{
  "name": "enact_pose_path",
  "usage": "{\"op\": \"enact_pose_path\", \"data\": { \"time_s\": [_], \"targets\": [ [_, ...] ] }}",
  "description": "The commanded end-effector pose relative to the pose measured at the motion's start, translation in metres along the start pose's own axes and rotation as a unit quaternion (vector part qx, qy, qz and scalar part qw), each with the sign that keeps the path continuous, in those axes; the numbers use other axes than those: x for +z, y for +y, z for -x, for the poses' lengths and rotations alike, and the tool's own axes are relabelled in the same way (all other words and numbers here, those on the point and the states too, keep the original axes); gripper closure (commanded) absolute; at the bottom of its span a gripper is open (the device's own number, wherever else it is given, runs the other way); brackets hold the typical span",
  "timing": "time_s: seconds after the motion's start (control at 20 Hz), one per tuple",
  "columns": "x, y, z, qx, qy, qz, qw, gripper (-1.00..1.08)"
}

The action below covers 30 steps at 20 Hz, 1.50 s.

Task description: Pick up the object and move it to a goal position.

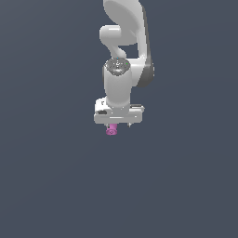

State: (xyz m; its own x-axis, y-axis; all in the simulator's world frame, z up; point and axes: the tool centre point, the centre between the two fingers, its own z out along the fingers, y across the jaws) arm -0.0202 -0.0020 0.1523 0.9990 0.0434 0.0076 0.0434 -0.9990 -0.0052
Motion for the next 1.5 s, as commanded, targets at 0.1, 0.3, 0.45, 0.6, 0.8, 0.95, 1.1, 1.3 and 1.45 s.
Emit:
{"op": "enact_pose_path", "data": {
  "time_s": [0.1,0.3,0.45,0.6,0.8,0.95,1.1,1.3,1.45],
  "targets": [
    [0.02,0.012,0.019,0.005,-0.001,0.0,1.0,-0.92],
    [0.039,0.024,0.04,0.009,-0.002,0.001,1.0,-0.92],
    [0.049,0.03,0.052,0.012,-0.003,0.002,0.9999,-0.92],
    [0.056,0.034,0.062,0.014,-0.003,0.002,0.9999,-0.92],
    [0.061,0.037,0.069,0.016,-0.004,0.003,0.9999,-0.92],
    [0.061,0.037,0.068,0.016,-0.004,0.003,0.9999,-0.92],
    [0.063,0.037,0.069,0.016,-0.004,0.003,0.9999,-0.92],
    [0.076,0.038,0.069,0.016,-0.004,0.003,0.9999,-0.92],
    [0.09,0.038,0.07,0.016,-0.004,0.003,0.9999,-0.92]
  ]
}}
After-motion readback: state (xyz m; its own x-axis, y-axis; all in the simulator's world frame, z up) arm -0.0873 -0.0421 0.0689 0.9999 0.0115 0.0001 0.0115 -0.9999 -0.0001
